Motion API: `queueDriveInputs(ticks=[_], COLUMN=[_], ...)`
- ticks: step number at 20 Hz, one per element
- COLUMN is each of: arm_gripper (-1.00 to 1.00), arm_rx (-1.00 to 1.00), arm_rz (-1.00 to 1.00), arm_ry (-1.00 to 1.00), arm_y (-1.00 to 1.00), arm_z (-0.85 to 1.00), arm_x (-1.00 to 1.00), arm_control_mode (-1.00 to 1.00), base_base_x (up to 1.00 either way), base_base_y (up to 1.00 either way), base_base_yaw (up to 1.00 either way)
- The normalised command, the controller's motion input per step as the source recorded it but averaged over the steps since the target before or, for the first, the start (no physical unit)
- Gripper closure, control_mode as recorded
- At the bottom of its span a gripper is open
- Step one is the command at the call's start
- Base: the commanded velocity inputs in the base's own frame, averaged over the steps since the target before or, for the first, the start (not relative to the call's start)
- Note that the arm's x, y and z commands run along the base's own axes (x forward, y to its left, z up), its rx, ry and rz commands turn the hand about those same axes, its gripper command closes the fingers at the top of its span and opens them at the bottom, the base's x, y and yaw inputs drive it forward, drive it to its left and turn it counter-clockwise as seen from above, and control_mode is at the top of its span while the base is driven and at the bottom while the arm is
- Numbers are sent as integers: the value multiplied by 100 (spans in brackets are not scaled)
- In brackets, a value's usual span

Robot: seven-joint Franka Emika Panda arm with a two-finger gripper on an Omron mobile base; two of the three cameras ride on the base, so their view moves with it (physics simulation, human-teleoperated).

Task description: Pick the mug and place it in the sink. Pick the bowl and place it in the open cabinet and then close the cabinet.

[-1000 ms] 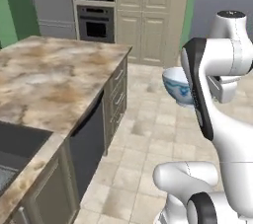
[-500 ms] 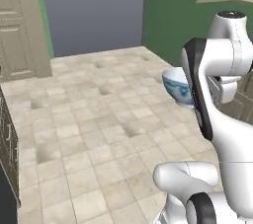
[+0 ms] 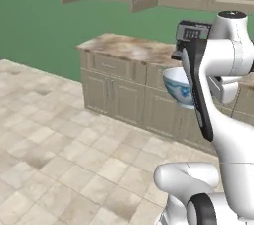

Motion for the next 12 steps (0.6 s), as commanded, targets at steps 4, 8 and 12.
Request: queueDriveInputs(ticks=[4,8,12], arm_gripper=[100,100,100], arm_rx=[0,0,0], arm_rz=[0,0,0], arm_ry=[0,0,0], arm_y=[0,0,0], arm_z=[0,0,0], arm_x=[0,0,0], arm_control_mode=[100,100,100], base_base_x=[0,0,0], base_base_y=[0,10,13], base_base_yaw=[-100,-98,-98])
